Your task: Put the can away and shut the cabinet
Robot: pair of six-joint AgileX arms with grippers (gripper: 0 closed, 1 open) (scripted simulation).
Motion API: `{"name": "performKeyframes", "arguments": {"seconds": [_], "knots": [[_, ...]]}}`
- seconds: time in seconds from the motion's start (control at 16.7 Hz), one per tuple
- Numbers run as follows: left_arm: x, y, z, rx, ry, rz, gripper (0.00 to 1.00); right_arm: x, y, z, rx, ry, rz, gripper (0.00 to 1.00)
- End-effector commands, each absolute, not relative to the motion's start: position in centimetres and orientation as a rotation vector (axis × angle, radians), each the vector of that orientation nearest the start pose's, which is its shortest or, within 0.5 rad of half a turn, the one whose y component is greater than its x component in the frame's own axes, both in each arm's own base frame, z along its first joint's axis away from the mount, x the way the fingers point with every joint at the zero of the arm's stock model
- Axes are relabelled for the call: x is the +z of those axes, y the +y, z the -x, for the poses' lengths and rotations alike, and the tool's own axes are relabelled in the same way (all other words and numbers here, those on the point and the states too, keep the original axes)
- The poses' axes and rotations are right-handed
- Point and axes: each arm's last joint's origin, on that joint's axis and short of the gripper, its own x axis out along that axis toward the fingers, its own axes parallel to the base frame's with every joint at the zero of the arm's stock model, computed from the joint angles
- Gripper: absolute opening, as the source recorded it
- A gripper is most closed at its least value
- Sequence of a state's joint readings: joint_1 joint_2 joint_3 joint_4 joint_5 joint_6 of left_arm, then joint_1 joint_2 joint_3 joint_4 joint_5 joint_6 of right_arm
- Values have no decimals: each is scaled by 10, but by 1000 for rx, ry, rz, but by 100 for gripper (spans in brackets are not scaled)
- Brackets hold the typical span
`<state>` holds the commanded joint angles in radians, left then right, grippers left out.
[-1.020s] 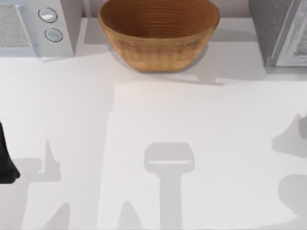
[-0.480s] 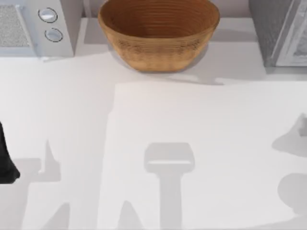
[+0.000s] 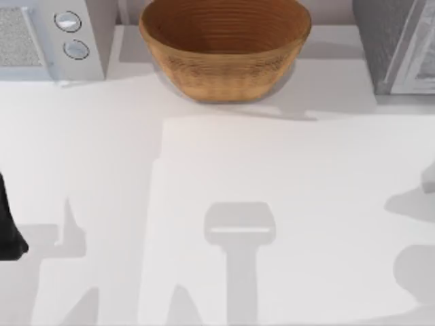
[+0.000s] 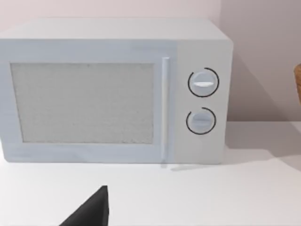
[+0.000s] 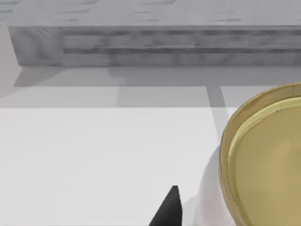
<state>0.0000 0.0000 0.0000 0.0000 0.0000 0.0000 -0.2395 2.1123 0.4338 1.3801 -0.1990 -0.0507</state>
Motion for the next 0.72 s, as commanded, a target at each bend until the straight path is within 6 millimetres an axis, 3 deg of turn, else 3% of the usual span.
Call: {"name": "performKeyframes", "arguments": {"seconds": [0.72], "knots": [[160,-1,-106,0,0,0,100,54,-62,-285,-12,283,-1,0]]}}
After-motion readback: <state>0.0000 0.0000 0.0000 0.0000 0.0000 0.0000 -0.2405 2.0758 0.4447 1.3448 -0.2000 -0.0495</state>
